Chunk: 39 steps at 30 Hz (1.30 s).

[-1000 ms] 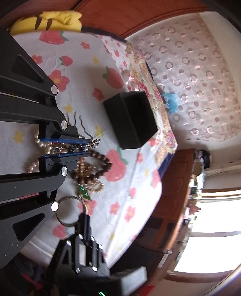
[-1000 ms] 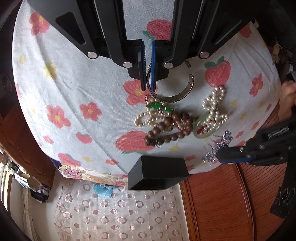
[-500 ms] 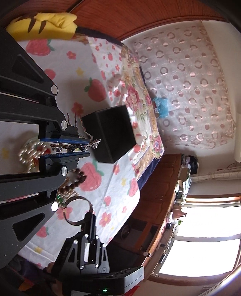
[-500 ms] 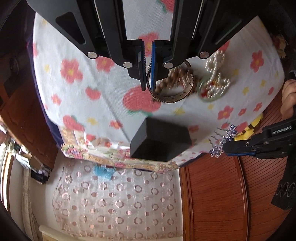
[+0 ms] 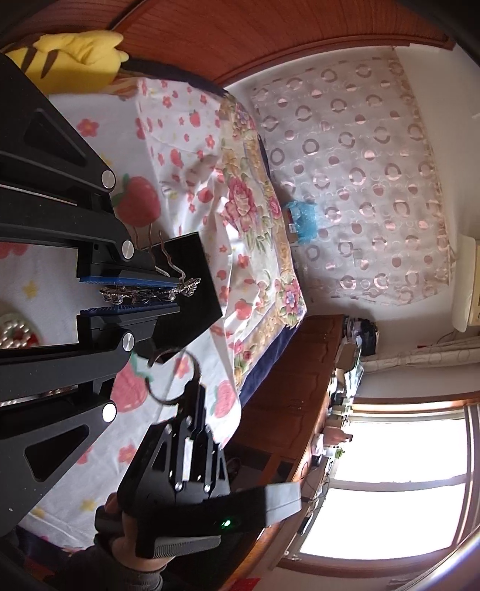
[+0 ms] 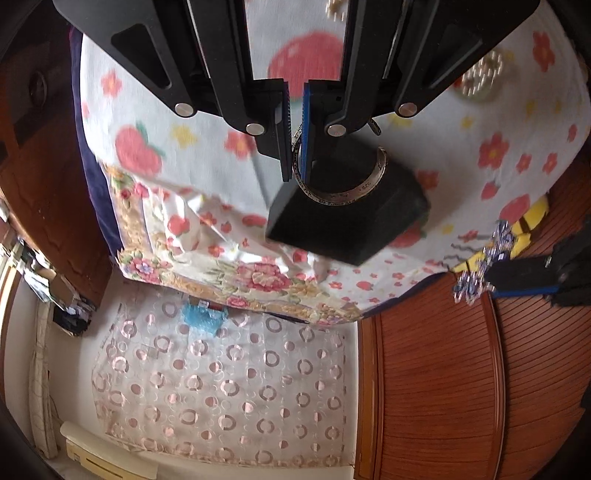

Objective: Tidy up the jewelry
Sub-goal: 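Lower the silver bangle into the black box and open the right tool, then lower the silver hair pins into the black box and open the left tool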

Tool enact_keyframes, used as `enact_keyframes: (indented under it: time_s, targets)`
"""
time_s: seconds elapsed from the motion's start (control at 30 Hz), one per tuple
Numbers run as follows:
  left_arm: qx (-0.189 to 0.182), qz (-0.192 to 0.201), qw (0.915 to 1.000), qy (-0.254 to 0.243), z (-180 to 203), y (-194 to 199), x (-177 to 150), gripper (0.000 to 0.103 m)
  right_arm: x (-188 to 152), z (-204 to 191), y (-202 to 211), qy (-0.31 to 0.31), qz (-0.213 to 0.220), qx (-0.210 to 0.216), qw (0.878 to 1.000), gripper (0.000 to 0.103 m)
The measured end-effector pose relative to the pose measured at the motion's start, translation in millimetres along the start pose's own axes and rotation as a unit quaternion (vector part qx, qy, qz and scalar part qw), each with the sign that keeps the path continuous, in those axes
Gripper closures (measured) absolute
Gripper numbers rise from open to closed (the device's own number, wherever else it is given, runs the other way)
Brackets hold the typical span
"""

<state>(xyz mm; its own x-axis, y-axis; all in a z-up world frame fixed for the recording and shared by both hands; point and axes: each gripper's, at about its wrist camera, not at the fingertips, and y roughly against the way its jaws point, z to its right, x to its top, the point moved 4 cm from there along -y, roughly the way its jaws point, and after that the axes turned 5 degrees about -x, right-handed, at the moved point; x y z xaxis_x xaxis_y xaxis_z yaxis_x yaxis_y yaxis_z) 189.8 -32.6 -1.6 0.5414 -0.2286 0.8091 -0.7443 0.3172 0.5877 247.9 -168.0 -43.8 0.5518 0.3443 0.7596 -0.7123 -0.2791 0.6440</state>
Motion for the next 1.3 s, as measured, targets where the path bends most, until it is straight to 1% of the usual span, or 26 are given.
enact_keyframes:
  time_s: [0.07, 0.23, 0.3, 0.37, 0.57, 0.63, 0.73, 0.87, 1.07, 1.17, 1.3]
  targets:
    - [0.001, -0.002, 1.0, 0.003, -6.3, -5.7, 2.8, 0.095, 13.3, -2.7, -13.6, 0.01, 0.003, 0.0, 1.0, 0.098]
    - [-0.001, -0.003, 0.9999, 0.015, -21.9, -17.5, 11.1, 0.095, 24.8, -16.1, -45.4, 0.04, -0.008, -0.001, 0.999, 0.097]
    - [-0.004, 0.0, 0.9999, 0.016, -26.7, -19.9, 14.5, 0.095, 24.1, -20.1, -56.9, 0.042, -0.02, 0.016, 0.999, 0.096]
    - [-0.009, -0.001, 0.9998, 0.018, -29.9, -23.6, 16.5, 0.095, 22.0, -22.9, -63.8, 0.042, -0.03, 0.026, 0.998, 0.093]
    - [-0.019, -0.008, 0.9996, 0.021, -33.5, -43.4, 24.9, 0.095, 22.5, -17.7, -61.5, 0.036, -0.023, 0.044, 0.998, 0.093]
    - [-0.023, -0.011, 0.9994, 0.021, -32.8, -49.6, 26.5, 0.095, 21.2, -11.9, -59.6, 0.033, -0.021, 0.039, 0.998, 0.093]
    - [-0.032, -0.014, 0.9992, 0.021, -28.9, -58.1, 26.6, 0.095, 16.9, 0.6, -55.6, 0.026, -0.02, 0.019, 0.999, 0.093]
    - [-0.06, -0.022, 0.9971, 0.041, -25.2, -72.1, 27.1, 0.095, 7.5, 17.7, -49.0, 0.012, -0.02, 0.004, 1.0, 0.093]
    - [-0.107, -0.047, 0.9895, 0.084, -22.6, -100.4, 18.5, 0.095, -3.9, 33.5, -47.0, 0.0, -0.026, -0.011, 1.0, 0.093]
    - [-0.132, -0.055, 0.9841, 0.106, -22.4, -107.0, 16.8, 0.095, -6.0, 37.2, -43.9, -0.004, -0.025, -0.012, 1.0, 0.093]
    - [-0.147, -0.058, 0.9808, 0.114, -14.9, -108.8, 16.7, 0.095, -6.3, 37.7, -42.4, -0.004, -0.025, -0.014, 1.0, 0.093]
